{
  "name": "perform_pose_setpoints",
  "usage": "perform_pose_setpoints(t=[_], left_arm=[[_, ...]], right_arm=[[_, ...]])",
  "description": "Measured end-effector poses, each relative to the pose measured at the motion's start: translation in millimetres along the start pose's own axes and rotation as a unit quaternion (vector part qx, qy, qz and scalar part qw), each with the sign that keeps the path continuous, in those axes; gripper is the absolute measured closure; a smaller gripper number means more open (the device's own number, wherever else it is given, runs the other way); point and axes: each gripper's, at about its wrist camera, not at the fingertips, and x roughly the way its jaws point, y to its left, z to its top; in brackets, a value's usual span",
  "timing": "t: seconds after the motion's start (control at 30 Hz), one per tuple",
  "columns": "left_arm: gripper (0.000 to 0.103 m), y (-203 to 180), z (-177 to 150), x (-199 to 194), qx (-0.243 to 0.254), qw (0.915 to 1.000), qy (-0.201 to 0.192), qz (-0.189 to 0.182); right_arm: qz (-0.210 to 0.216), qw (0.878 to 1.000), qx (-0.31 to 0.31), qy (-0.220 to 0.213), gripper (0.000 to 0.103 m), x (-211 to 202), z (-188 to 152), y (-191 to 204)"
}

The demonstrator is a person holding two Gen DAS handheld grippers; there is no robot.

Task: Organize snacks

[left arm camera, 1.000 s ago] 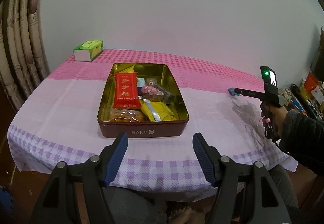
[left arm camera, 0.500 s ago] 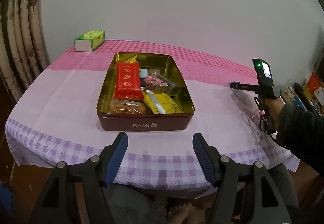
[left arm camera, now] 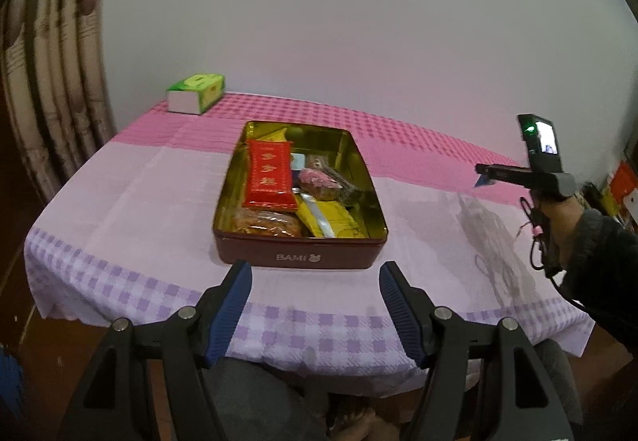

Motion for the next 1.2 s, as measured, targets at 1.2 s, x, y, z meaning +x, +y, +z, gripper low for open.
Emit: perform_pose_setpoints(t=[1.2], left_arm=[[0.035, 67, 3, -23, -0.143, 0.9879, -0.016, 0.057]], right_arm=[[0.085, 0.969, -0.19, -0.129, 0.064, -149, 101, 260]])
